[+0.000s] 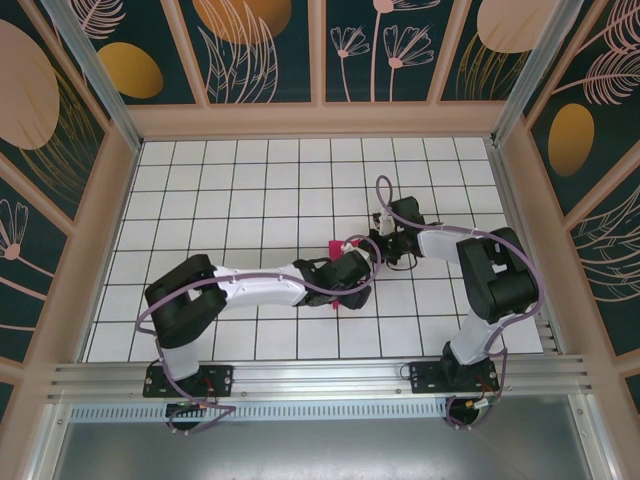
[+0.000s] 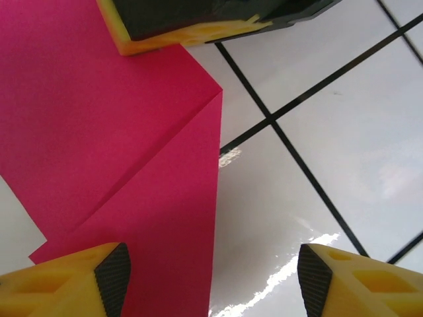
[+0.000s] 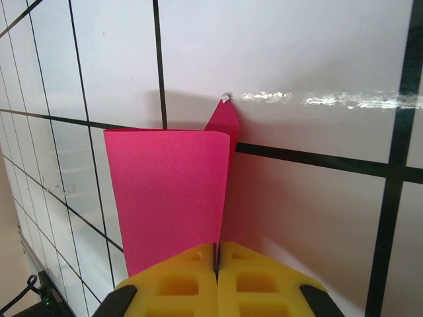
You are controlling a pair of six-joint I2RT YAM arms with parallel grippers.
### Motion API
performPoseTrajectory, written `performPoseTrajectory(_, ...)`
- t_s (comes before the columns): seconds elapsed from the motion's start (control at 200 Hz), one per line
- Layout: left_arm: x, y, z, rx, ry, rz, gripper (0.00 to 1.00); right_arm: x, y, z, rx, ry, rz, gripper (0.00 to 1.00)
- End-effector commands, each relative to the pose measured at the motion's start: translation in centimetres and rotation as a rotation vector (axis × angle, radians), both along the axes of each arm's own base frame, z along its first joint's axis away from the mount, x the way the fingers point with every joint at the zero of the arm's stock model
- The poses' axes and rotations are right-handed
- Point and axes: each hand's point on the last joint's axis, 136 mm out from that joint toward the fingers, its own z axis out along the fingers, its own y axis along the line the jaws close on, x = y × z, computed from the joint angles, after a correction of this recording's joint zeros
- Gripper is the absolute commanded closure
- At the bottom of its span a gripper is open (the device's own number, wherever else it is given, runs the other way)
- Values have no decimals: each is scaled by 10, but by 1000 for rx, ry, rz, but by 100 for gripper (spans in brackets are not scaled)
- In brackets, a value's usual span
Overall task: Fold a paper plane with a square sheet of paper (fold left side to right side)
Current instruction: Fold the wing for the fifth time at the center of the table.
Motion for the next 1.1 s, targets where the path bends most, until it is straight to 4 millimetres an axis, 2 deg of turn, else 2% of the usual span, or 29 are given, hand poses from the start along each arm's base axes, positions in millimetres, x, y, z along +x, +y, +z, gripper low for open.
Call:
performPoseTrajectory(0.0, 6, 10, -9, 97, -37, 20, 31, 2, 3, 2, -4, 15, -8, 98)
performPoseTrajectory(0.31, 5, 19, -31, 190, -69, 41, 37, 2, 3, 1, -6, 19, -6, 98)
performPoseTrajectory(0.576, 7, 19, -32, 205, -89, 48, 44, 2, 4, 0, -7, 23, -2, 98)
performPoseTrajectory(0.976, 5, 18, -35, 221, -91, 44, 59, 3, 2, -4, -29, 29, -4, 98)
performPoseTrajectory(1.096, 4, 19, -39, 227, -84, 48, 67, 4, 3, -2, -25, 25, 1, 98)
